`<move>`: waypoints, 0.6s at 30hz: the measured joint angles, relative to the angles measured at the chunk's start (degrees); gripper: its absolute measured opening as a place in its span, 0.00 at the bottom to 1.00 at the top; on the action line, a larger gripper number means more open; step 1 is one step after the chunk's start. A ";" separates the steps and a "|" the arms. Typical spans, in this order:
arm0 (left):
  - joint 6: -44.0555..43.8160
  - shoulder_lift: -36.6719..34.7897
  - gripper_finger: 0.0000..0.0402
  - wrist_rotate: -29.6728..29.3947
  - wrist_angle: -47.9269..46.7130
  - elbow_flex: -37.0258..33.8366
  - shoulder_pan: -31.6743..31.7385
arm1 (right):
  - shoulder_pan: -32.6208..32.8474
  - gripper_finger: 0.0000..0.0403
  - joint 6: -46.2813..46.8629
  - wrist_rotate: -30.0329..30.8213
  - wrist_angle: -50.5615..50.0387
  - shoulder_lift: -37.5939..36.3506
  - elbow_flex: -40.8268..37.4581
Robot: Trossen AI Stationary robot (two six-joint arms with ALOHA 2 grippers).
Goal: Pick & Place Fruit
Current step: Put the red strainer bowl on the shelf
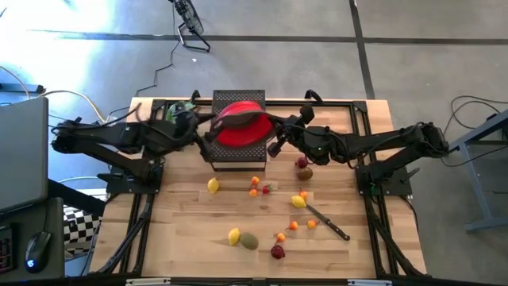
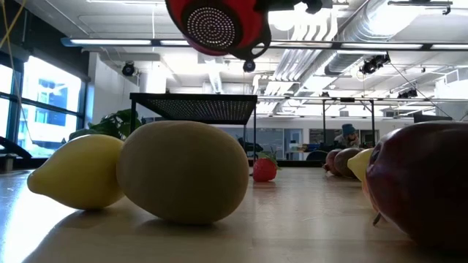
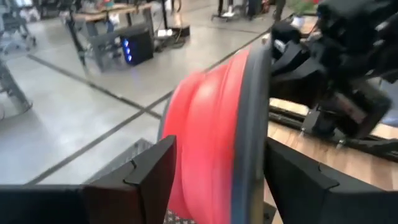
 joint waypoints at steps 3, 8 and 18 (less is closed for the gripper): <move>0.90 -3.37 0.56 1.21 1.42 0.00 0.00 | 0.00 0.03 -0.67 0.52 -1.00 -0.09 0.00; 0.07 -9.62 0.56 5.57 0.53 0.04 0.02 | -0.25 0.03 -0.78 0.68 -1.71 -0.43 0.02; -1.06 -14.20 0.56 11.48 -4.08 0.02 0.02 | -6.94 0.03 8.54 -10.94 -25.38 1.54 16.71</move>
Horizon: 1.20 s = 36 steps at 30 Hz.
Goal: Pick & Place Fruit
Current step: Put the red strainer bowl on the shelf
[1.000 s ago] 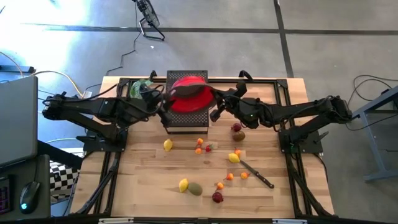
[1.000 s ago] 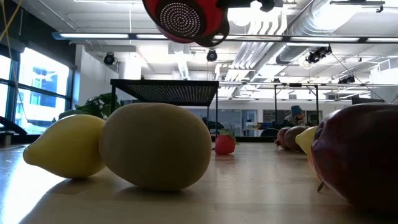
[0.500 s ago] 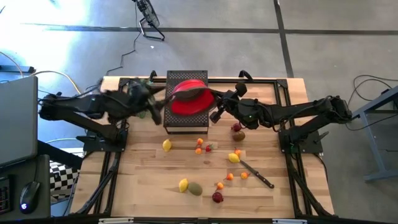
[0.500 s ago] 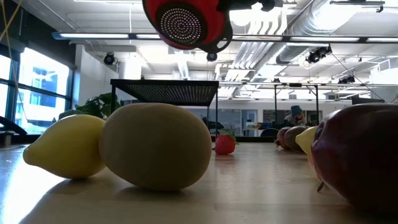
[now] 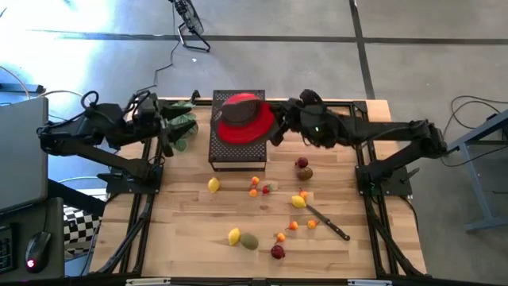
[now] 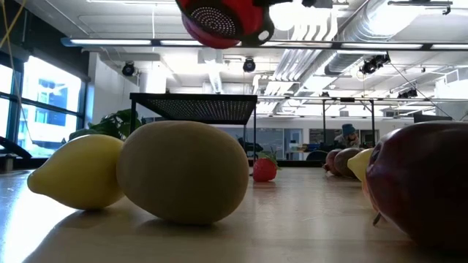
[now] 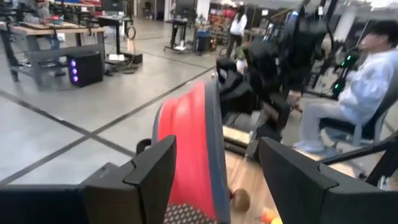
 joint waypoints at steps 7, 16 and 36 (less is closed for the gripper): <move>-0.15 0.06 0.56 0.04 -6.93 0.00 -0.02 | -7.04 0.03 5.32 -11.50 -13.08 5.60 13.07; -1.11 0.18 0.56 0.99 -9.17 0.00 -0.02 | -13.90 0.03 6.67 -24.77 -28.73 19.55 30.40; -1.13 0.18 0.56 4.59 -9.18 -0.02 -0.02 | -27.19 0.03 9.06 -45.62 -48.74 30.42 46.56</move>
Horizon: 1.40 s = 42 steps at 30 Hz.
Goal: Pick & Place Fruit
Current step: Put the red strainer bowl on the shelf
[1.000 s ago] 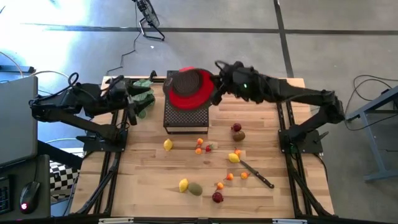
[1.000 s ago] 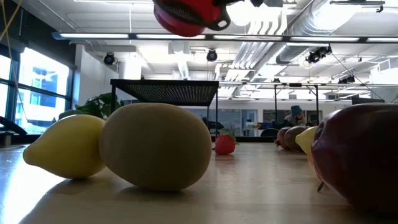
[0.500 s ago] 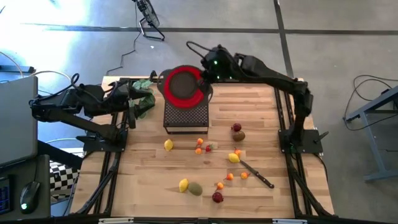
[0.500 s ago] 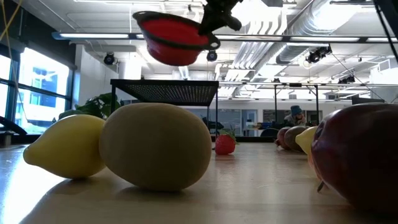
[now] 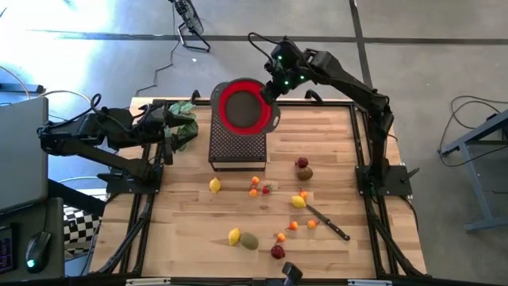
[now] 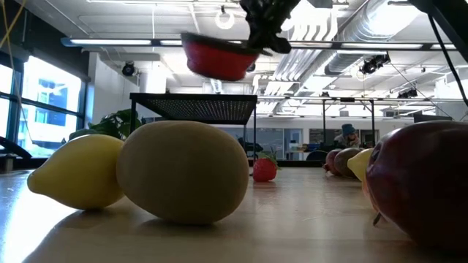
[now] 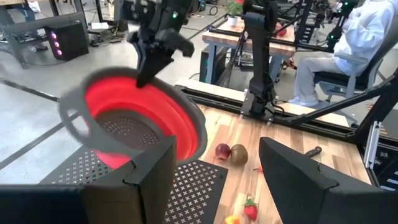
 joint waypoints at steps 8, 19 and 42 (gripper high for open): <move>-0.13 0.50 0.56 -0.02 0.00 0.00 0.00 | 1.03 0.03 0.12 -4.36 -1.56 2.13 -0.01; -0.42 1.98 0.56 -0.04 0.05 -0.05 0.00 | 3.51 0.03 0.27 -4.38 -4.64 5.55 -0.10; -0.44 2.01 0.56 -0.07 0.00 -0.05 0.00 | 4.64 0.06 -0.15 -6.03 -1.53 7.68 -0.08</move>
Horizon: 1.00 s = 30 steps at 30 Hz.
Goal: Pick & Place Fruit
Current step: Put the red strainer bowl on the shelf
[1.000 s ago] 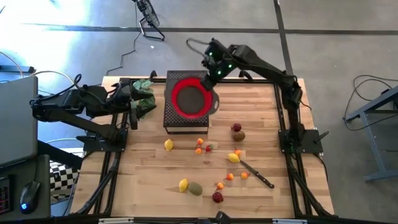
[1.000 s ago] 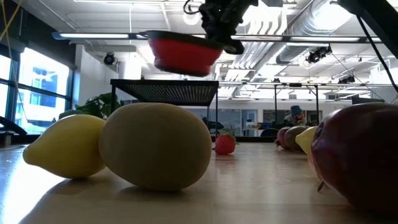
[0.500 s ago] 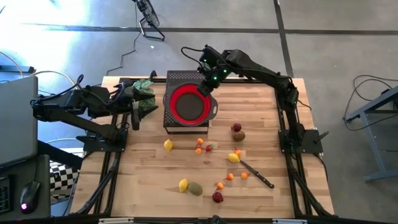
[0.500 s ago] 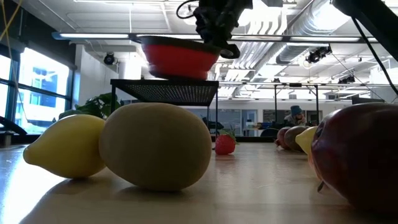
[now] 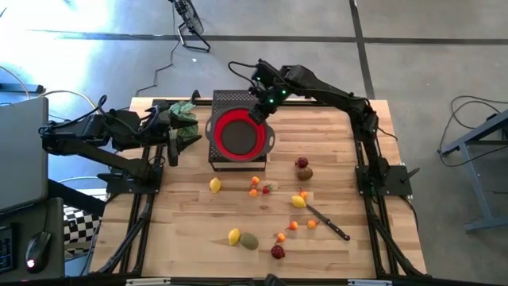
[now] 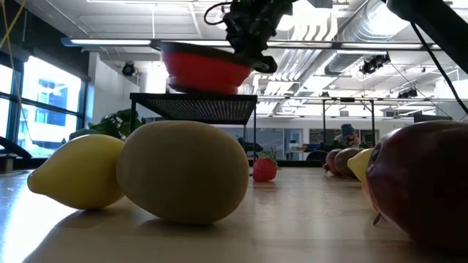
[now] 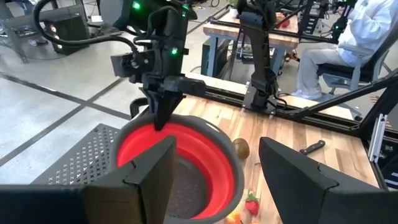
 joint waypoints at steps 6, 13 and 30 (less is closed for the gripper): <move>-0.01 0.00 0.56 0.00 -0.04 0.00 0.00 | 0.00 0.12 -2.04 4.20 1.85 -0.04 0.00; 0.00 0.00 0.56 0.00 -0.15 0.00 0.00 | 0.00 0.28 -4.12 5.70 2.97 -0.09 0.00; -0.01 0.00 0.56 -0.02 -0.26 0.02 0.00 | 0.00 0.41 -15.88 9.20 3.80 -7.60 0.00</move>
